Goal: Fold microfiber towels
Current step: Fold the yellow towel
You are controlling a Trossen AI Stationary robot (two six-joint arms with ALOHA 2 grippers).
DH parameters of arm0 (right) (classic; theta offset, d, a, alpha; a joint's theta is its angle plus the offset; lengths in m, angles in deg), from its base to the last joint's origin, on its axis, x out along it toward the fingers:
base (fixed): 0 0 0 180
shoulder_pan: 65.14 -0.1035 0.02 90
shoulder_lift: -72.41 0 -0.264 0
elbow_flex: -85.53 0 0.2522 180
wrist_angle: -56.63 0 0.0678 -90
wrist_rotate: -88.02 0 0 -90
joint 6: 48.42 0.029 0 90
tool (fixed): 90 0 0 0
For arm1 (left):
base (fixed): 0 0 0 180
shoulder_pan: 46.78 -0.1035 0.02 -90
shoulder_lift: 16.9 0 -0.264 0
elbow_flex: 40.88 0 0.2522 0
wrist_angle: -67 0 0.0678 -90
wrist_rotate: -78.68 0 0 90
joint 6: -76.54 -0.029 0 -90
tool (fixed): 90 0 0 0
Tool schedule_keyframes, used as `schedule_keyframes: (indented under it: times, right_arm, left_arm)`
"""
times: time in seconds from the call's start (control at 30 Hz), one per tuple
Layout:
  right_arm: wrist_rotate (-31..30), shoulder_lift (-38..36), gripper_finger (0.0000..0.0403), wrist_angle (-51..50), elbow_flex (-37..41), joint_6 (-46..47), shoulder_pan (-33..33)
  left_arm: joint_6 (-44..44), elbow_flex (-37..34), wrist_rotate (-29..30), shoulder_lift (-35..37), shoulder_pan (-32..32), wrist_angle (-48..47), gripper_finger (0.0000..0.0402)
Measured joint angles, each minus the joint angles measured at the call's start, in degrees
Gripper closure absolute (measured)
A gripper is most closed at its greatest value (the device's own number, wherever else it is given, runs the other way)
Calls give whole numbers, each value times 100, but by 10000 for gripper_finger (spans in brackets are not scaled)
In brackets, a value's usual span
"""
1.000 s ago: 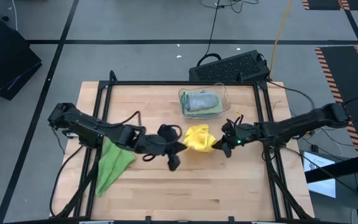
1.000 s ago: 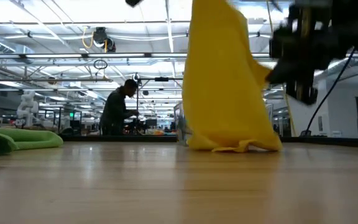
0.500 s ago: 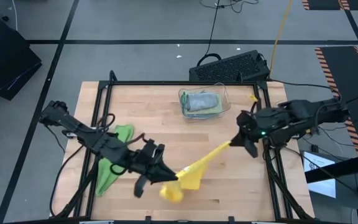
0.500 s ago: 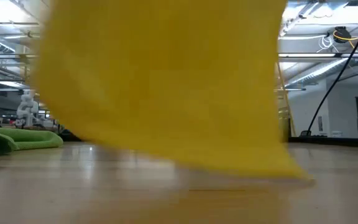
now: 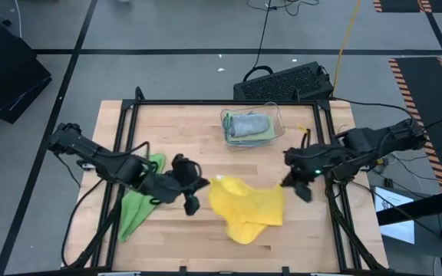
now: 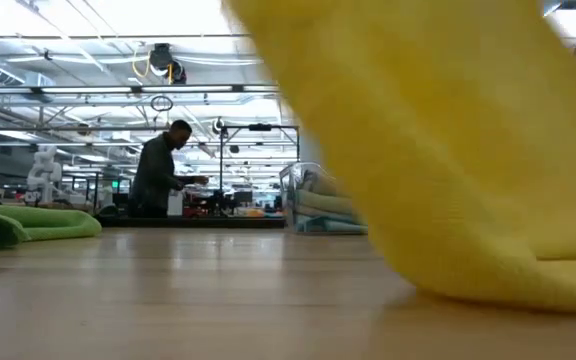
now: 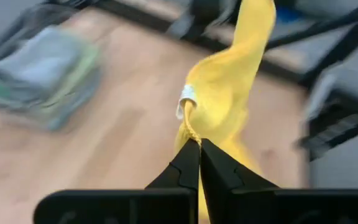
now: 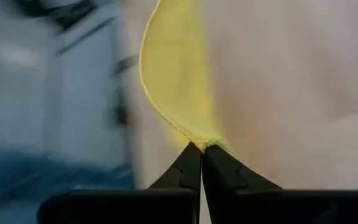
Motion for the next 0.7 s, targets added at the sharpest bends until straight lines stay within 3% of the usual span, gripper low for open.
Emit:
schedule_keyframes:
  times: [0.13, 0.23, 0.4, 0.7]
  right_arm:
    - [-1340, 19, 403, 47, 503, -70, 285]
    - [-1728, 2, 403, 74, 809, -254, 593]
    - [-1463, -10, 403, 186, 967, -837, 1019]
    - [-1171, -12, 403, 139, 968, -974, 1029]
  left_arm:
    - [-433, -7, 267, -13, -407, -605, 397]
    - [-736, -54, 388, -41, -776, -737, 396]
    - [-751, -55, -152, -32, -1181, -608, 392]
    - [-539, -59, -639, -186, -919, -775, 396]
